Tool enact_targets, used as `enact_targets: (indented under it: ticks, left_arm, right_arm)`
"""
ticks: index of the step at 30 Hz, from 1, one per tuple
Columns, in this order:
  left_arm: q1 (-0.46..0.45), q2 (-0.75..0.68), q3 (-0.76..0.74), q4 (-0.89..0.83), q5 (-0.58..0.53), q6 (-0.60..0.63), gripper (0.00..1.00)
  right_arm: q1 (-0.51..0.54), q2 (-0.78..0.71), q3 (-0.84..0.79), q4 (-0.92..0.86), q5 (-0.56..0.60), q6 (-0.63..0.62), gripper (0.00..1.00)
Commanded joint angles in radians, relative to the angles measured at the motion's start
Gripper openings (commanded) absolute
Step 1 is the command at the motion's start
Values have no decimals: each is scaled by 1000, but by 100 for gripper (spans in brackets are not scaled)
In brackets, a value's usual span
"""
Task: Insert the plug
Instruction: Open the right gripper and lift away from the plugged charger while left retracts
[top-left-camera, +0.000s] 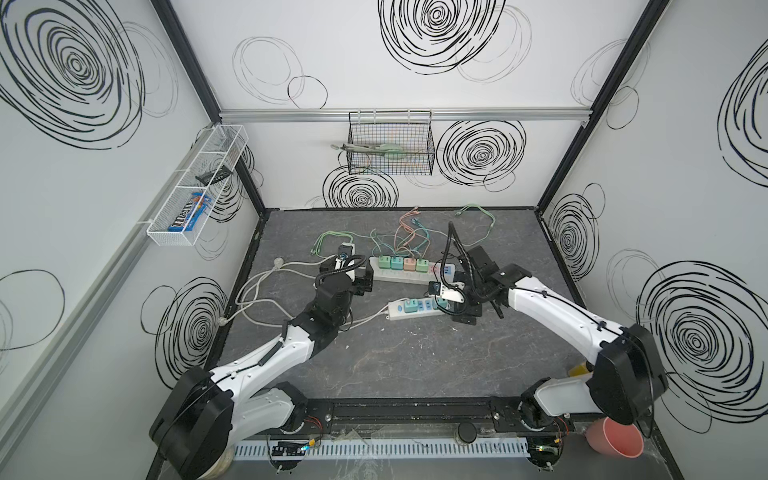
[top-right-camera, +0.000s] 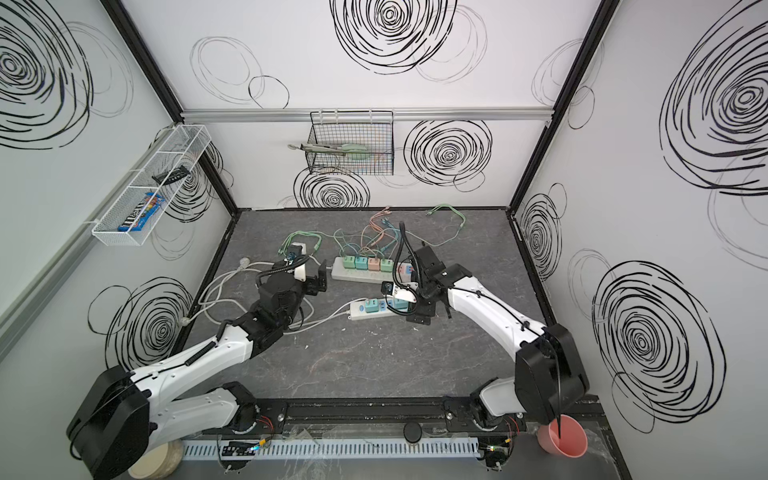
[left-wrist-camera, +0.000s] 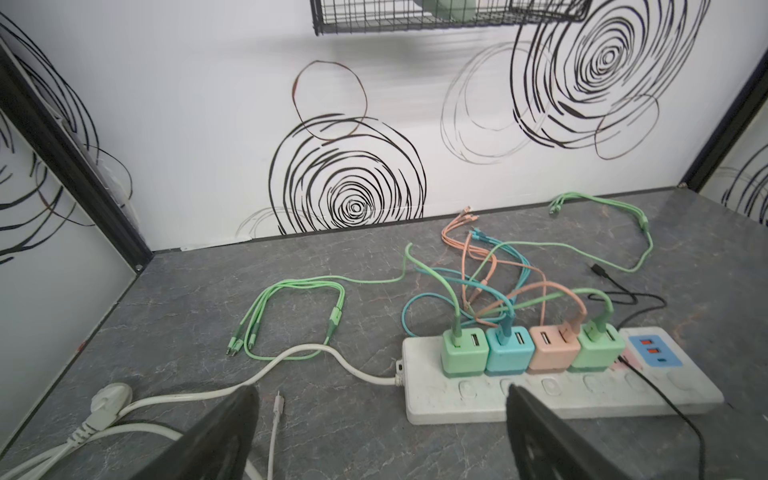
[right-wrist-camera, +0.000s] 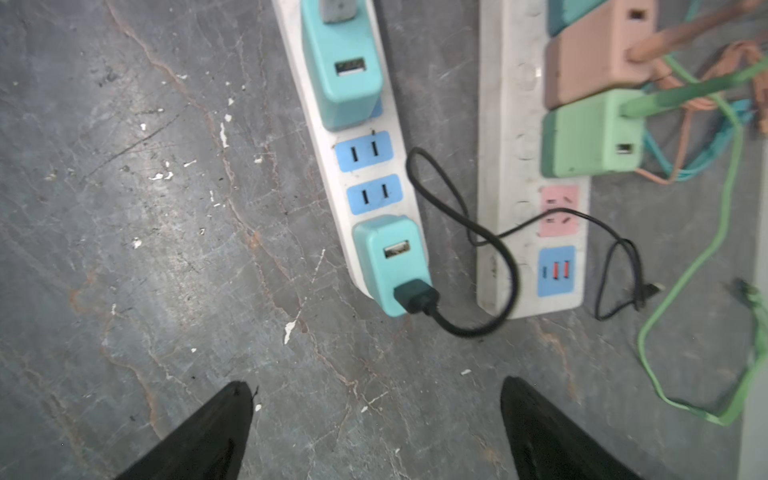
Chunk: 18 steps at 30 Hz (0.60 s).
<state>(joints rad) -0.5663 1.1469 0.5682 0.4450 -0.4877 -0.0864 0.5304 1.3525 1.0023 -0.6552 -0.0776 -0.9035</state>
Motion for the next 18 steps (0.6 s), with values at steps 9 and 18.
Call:
enact_targets:
  ticks: [9, 18]
  left_arm:
    - [43, 78, -10, 346, -238, 111, 96]
    - [140, 68, -133, 447, -409, 132, 96]
  right_arm:
    - [-164, -301, -322, 888, 68, 410, 97]
    - [-469, -291, -522, 1233, 166, 982, 97]
